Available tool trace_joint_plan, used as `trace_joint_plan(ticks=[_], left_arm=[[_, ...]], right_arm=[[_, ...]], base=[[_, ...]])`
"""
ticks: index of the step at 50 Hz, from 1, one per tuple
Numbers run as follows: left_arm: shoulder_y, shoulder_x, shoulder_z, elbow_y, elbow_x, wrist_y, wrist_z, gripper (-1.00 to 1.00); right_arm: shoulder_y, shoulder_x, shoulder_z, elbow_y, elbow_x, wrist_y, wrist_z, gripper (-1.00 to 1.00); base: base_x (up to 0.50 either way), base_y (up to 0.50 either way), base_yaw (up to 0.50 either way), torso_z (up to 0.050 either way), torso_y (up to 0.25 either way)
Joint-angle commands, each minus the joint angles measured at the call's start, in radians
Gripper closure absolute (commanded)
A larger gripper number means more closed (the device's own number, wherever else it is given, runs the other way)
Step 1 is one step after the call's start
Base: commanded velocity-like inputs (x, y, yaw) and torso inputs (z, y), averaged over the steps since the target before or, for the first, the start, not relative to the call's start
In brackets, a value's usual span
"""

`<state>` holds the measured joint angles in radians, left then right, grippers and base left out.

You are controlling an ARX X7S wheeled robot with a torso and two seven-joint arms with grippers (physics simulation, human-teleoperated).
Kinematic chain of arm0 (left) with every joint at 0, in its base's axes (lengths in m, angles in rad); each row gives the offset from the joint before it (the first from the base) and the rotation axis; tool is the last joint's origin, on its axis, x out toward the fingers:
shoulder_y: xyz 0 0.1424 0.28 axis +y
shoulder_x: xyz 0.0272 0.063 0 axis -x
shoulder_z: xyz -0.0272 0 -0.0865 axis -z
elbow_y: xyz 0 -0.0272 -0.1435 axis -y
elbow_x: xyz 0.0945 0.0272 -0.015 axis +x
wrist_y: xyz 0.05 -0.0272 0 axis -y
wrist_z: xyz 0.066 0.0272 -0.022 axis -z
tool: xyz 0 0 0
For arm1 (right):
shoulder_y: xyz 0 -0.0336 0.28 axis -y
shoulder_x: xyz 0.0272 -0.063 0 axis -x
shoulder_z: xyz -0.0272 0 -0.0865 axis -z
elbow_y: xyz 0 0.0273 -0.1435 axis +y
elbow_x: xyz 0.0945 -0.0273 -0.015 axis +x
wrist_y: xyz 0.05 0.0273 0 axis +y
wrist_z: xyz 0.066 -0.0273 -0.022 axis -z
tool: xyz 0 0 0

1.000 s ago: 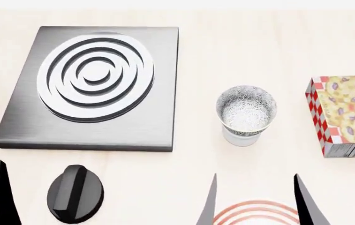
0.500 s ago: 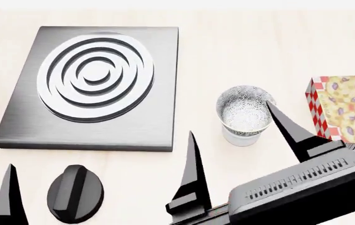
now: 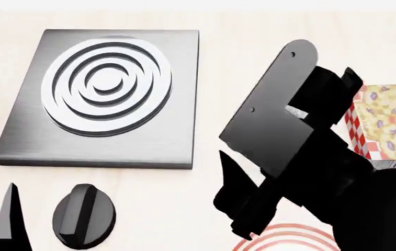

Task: Pick the akita bowl on the ramekin and place it on the plate.

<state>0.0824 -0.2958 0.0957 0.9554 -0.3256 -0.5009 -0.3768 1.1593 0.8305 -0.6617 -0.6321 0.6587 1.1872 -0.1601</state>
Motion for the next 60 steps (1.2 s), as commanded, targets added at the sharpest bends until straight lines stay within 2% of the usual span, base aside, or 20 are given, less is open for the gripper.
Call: trace_joint_plan(ticks=[1,9,11,26,60], left_arm=[[0.000,-0.010,-0.002,0.000,-0.016,0.001,-0.012,-1.00],[-0.001,-0.016,0.009,-0.010,-0.019,0.014,-0.017,-1.00],[-0.002,-0.017,0.008,-0.012,-0.026,0.018,-0.016,-1.00],[-0.008,-0.034,-0.006,-0.005,-0.058,0.022,-0.032,-1.00],[-0.015,-0.065,0.012,-0.018,-0.075,0.041,-0.069,-1.00]], right_arm=[[0.201,0.021,-0.201,0.172,-0.098,-0.023,-0.190,-1.00],[0.227,0.011,-0.275,0.248,-0.142,-0.084,-0.265,-1.00],[0.243,0.002,-0.329,0.288,-0.187,-0.092,-0.281,-1.00],[0.224,-0.070,-0.397,0.485,-0.263,-0.218,-0.307,-1.00],[0.132,-0.184,-0.412,0.720,-0.304,-0.399,-0.268,-1.00]], base=[[0.00,0.00,0.00,0.000,0.000],[0.00,0.00,0.00,0.000,0.000],[0.00,0.00,0.00,0.000,0.000],[0.00,0.00,0.00,0.000,0.000],[0.00,0.00,0.00,0.000,0.000]])
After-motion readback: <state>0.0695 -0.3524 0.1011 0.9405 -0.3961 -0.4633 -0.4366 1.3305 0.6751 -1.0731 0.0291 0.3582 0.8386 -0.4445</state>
